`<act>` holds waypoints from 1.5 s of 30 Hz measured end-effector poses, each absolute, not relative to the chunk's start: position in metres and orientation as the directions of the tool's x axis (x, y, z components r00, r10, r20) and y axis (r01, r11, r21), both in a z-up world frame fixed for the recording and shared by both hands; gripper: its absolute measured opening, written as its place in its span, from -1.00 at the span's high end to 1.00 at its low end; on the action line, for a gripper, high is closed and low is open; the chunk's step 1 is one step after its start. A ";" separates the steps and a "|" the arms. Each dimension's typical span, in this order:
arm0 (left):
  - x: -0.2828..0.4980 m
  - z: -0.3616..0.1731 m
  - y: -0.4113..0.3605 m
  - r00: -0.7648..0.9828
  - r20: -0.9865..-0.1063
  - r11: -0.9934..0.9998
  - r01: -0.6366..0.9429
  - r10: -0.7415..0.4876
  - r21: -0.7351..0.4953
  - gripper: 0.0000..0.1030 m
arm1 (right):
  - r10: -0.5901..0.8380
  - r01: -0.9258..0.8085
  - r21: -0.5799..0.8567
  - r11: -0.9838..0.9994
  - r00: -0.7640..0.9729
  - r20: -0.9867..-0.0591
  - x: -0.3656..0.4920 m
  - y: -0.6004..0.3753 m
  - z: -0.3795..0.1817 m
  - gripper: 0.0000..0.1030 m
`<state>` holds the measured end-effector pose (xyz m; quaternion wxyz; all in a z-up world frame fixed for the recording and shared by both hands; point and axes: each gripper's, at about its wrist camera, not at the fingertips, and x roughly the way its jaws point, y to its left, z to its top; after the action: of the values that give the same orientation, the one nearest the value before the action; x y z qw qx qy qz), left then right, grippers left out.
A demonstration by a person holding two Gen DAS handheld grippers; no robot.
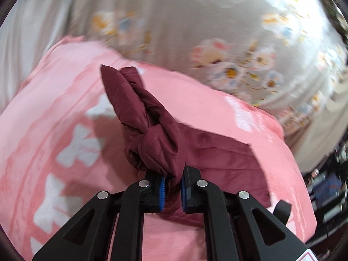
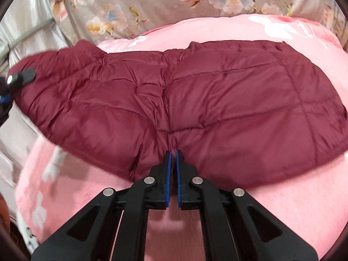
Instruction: Fold large clothes
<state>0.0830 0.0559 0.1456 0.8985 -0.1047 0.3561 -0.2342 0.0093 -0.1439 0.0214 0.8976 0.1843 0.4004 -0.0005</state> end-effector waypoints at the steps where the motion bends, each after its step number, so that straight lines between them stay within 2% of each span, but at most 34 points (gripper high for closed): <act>1: 0.080 0.156 0.038 0.626 -0.583 0.856 0.386 -0.517 -0.344 0.86 | 0.136 0.161 0.329 0.930 0.682 -0.718 0.004 -0.150 0.025 0.93; 5: 0.068 0.172 -0.018 0.582 -0.569 0.808 0.496 -0.582 -0.319 0.86 | 0.055 0.261 0.333 0.906 0.708 -0.704 -0.029 -0.199 0.040 0.90; 10: 0.055 0.147 -0.108 0.443 -0.628 0.735 0.593 -0.640 -0.330 0.84 | -0.056 0.378 0.313 0.871 0.710 -0.702 -0.064 -0.249 0.047 0.89; 15: 0.044 0.087 -0.165 0.297 -0.736 0.736 0.559 -0.609 -0.383 0.57 | -0.089 0.430 0.325 0.843 0.706 -0.703 -0.089 -0.275 0.040 0.86; 16: 0.041 0.084 -0.164 0.288 -0.732 0.735 0.545 -0.617 -0.405 0.52 | -0.094 0.429 0.320 0.844 0.708 -0.700 -0.093 -0.276 0.041 0.78; 17: 0.037 0.085 -0.160 0.289 -0.715 0.725 0.540 -0.637 -0.428 0.31 | -0.101 0.427 0.315 0.848 0.712 -0.695 -0.097 -0.278 0.042 0.71; 18: 0.032 0.089 -0.156 0.294 -0.696 0.713 0.545 -0.655 -0.441 0.05 | -0.104 0.424 0.312 0.850 0.716 -0.690 -0.098 -0.280 0.045 0.50; 19: 0.026 0.099 -0.148 0.315 -0.671 0.704 0.555 -0.671 -0.443 -0.10 | -0.110 0.418 0.308 0.855 0.727 -0.678 -0.100 -0.280 0.049 0.36; 20: 0.022 0.108 -0.139 0.351 -0.649 0.707 0.560 -0.675 -0.432 -0.33 | -0.111 0.407 0.309 0.860 0.739 -0.665 -0.102 -0.280 0.053 0.33; 22: 0.017 0.124 -0.123 0.428 -0.612 0.725 0.568 -0.664 -0.390 -0.39 | -0.104 0.381 0.313 0.870 0.761 -0.640 -0.098 -0.281 0.062 0.30; 23: 0.016 0.130 -0.117 0.457 -0.606 0.737 0.571 -0.651 -0.362 -0.44 | -0.096 0.364 0.318 0.875 0.776 -0.624 -0.094 -0.279 0.069 0.20; 25: 0.023 0.138 -0.107 0.524 -0.623 0.794 0.534 -0.581 -0.291 -0.45 | -0.062 0.317 0.341 0.885 0.806 -0.589 -0.086 -0.275 0.081 0.02; 29: 0.051 0.124 -0.084 0.571 -0.693 0.883 0.416 -0.440 -0.218 -0.45 | -0.008 0.244 0.350 0.905 0.830 -0.558 -0.060 -0.266 0.099 -0.18; 31: 0.061 0.113 -0.076 0.566 -0.720 0.904 0.374 -0.401 -0.210 -0.45 | -0.009 0.234 0.322 0.917 0.821 -0.571 -0.041 -0.263 0.101 -0.20; 34: 0.071 0.098 -0.066 0.553 -0.751 0.921 0.340 -0.361 -0.193 -0.45 | 0.019 0.229 0.326 0.917 0.793 -0.609 -0.019 -0.262 0.095 -0.19; 36: 0.073 0.091 -0.066 0.538 -0.765 0.923 0.334 -0.354 -0.192 -0.45 | 0.028 0.242 0.324 0.915 0.761 -0.648 -0.007 -0.263 0.086 0.30; 37: 0.072 0.089 -0.065 0.533 -0.768 0.922 0.336 -0.354 -0.192 -0.45 | 0.038 0.246 0.330 0.911 0.749 -0.661 -0.005 -0.266 0.082 0.67; 38: 0.072 0.087 -0.068 0.527 -0.772 0.921 0.339 -0.354 -0.191 -0.44 | 0.045 0.251 0.348 0.903 0.752 -0.658 -0.008 -0.271 0.079 0.78; 41: 0.069 0.082 -0.079 0.514 -0.777 0.912 0.364 -0.364 -0.187 -0.42 | 0.027 0.286 0.391 0.875 0.776 -0.630 -0.028 -0.290 0.076 0.90; 45: 0.066 0.077 -0.094 0.495 -0.784 0.899 0.400 -0.375 -0.178 -0.41 | -0.040 0.357 0.368 0.859 0.762 -0.646 -0.049 -0.308 0.065 0.91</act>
<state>0.0665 -0.0943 0.0774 0.8643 0.0137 0.4500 -0.2242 -0.0494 -0.3076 0.0654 0.9069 0.2423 0.3269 -0.1095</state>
